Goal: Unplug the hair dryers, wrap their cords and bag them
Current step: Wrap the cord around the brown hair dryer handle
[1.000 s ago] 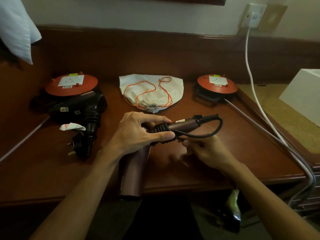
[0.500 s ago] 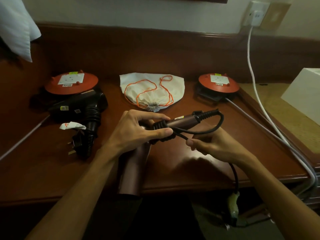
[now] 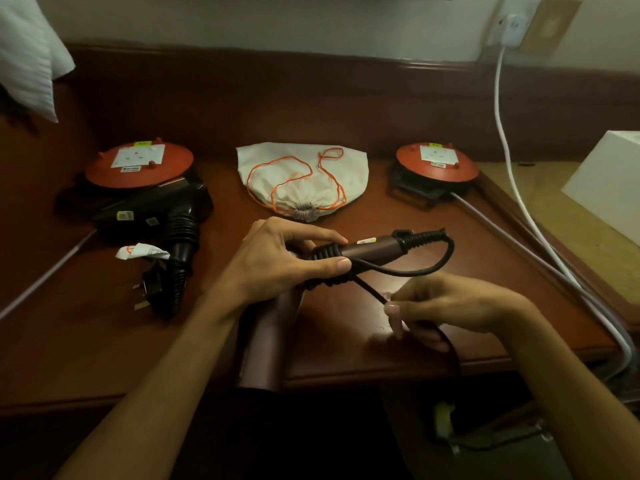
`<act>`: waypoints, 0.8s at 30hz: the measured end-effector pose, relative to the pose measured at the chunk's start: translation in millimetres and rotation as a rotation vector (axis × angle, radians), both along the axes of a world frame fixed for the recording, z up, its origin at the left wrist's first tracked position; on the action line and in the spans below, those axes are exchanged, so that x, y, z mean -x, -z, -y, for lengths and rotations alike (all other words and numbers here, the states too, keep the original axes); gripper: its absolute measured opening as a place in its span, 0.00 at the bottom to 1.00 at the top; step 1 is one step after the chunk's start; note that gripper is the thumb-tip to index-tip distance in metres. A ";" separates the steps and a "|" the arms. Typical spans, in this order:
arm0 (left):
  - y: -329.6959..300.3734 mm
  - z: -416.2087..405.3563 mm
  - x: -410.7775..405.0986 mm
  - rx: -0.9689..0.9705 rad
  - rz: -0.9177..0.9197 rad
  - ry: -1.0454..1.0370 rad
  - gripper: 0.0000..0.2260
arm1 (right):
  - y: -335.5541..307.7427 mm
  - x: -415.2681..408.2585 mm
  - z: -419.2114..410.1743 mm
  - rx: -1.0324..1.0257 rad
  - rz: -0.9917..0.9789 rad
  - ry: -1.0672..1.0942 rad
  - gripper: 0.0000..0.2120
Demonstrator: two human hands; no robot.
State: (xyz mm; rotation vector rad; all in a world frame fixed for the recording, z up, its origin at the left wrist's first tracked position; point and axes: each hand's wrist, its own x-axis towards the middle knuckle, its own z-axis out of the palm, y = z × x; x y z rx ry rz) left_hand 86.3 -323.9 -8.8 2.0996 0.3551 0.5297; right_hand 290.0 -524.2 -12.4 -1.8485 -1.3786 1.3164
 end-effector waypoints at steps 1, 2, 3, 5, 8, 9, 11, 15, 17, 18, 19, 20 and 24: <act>-0.7 -0.1 0.3 0.011 0.003 0.003 0.17 | -0.8 -2.9 4.6 0.017 -0.059 -0.007 0.18; -1.4 -0.1 0.5 0.014 0.003 0.007 0.17 | 0.0 -6.1 6.6 0.018 -0.088 0.007 0.18; -1.8 0.2 0.7 0.013 -0.002 0.014 0.17 | 0.7 -8.4 7.0 0.012 -0.085 0.029 0.18; -3.0 2.4 0.8 -0.002 -0.020 0.047 0.17 | 4.6 -12.5 2.4 -0.022 0.004 0.078 0.16; -3.3 6.0 0.8 -0.137 -0.038 0.061 0.18 | 10.9 -19.1 -12.1 -0.117 0.119 0.166 0.12; -3.2 6.6 1.2 -0.179 -0.044 0.055 0.19 | 10.9 -19.3 -18.3 -0.164 0.165 0.162 0.14; -2.2 7.2 1.3 -0.247 -0.061 0.071 0.20 | 13.8 -20.9 -34.6 -0.202 0.253 0.077 0.14; -1.0 7.7 3.6 -0.306 -0.125 0.065 0.22 | 2.0 -18.6 -62.9 -0.162 0.366 -0.039 0.03; -6.0 12.6 5.6 -0.331 -0.201 0.033 0.23 | -6.6 -16.3 -69.8 -0.166 0.403 -0.077 0.04; -8.8 17.3 5.1 -0.389 -0.263 0.034 0.23 | -10.8 -14.1 -71.6 -0.152 0.428 -0.094 0.04; -10.5 22.5 3.2 -0.474 -0.328 0.049 0.24 | -12.5 -11.9 -73.6 -0.126 0.465 -0.114 0.05; -11.8 27.7 0.6 -0.563 -0.380 0.070 0.25 | -14.0 -7.6 -75.3 -0.103 0.495 -0.143 0.06; -11.4 34.3 -7.6 -0.673 -0.491 0.064 0.30 | -16.4 0.7 -74.6 -0.099 0.509 -0.144 0.05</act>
